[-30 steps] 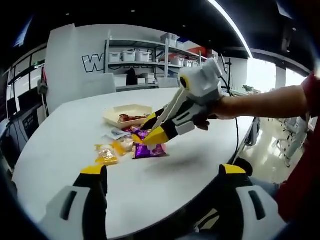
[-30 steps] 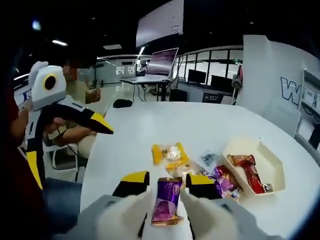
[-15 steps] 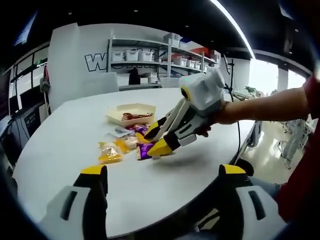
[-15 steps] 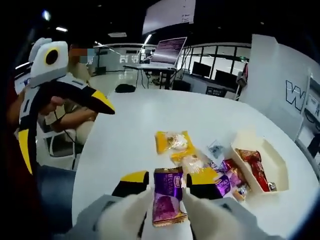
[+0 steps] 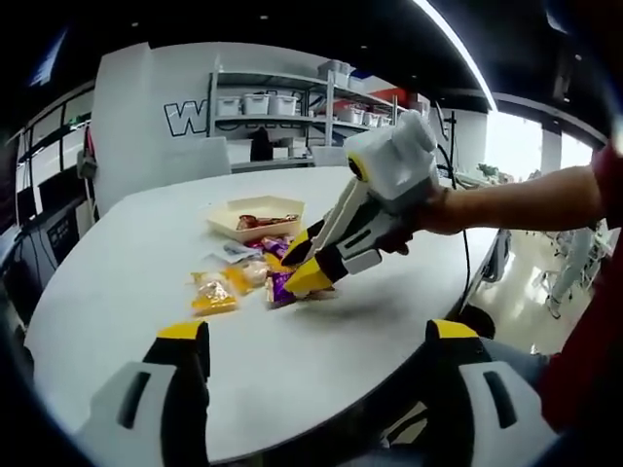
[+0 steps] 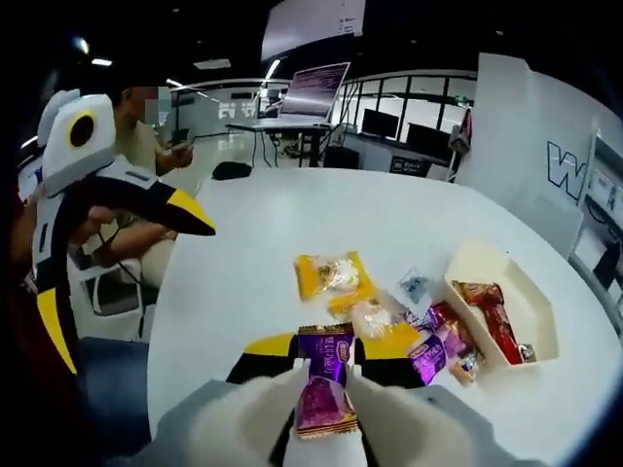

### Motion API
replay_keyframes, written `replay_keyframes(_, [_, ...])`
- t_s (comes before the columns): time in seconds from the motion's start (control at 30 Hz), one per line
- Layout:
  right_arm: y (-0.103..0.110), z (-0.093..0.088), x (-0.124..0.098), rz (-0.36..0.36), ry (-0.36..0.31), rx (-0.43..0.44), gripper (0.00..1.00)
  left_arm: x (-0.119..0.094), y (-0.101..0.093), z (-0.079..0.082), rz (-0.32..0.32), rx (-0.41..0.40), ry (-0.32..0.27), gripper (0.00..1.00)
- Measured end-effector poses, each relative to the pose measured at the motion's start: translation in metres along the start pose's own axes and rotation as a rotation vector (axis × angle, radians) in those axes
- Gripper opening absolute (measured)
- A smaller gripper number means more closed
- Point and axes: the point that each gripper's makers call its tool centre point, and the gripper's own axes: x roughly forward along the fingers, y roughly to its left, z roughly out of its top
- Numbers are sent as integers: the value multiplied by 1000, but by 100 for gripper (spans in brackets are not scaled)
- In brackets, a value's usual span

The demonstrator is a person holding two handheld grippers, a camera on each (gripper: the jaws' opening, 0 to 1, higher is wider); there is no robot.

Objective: Place the target food into the container with the food tongs after gripping and lifting it, then release it inside without dropping or visibly crushing the food.

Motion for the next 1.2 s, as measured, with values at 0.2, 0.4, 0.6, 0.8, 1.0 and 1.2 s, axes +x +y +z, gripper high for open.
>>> replay_keyframes(0.2, [-7,21,-13,1,-58,35,17,-1,4,-1,16,-9,-1,90])
replay_keyframes(0.4, [-24,47,-29,-28,-110,42,17,0,4,-1,16,-14,-4,90])
replay_keyframes(0.6, [-56,74,-47,-74,-148,50,17,0,4,-1,11,-5,3,90])
replay_keyframes(0.8, [-86,99,-68,-123,-182,35,17,-2,11,6,24,4,-5,90])
replay_keyframes(1.0, [-111,116,-83,-162,-214,56,18,-2,10,6,30,7,-3,90])
replay_keyframes(1.2, [-126,128,-90,-184,-229,64,18,-2,7,5,25,10,0,89])
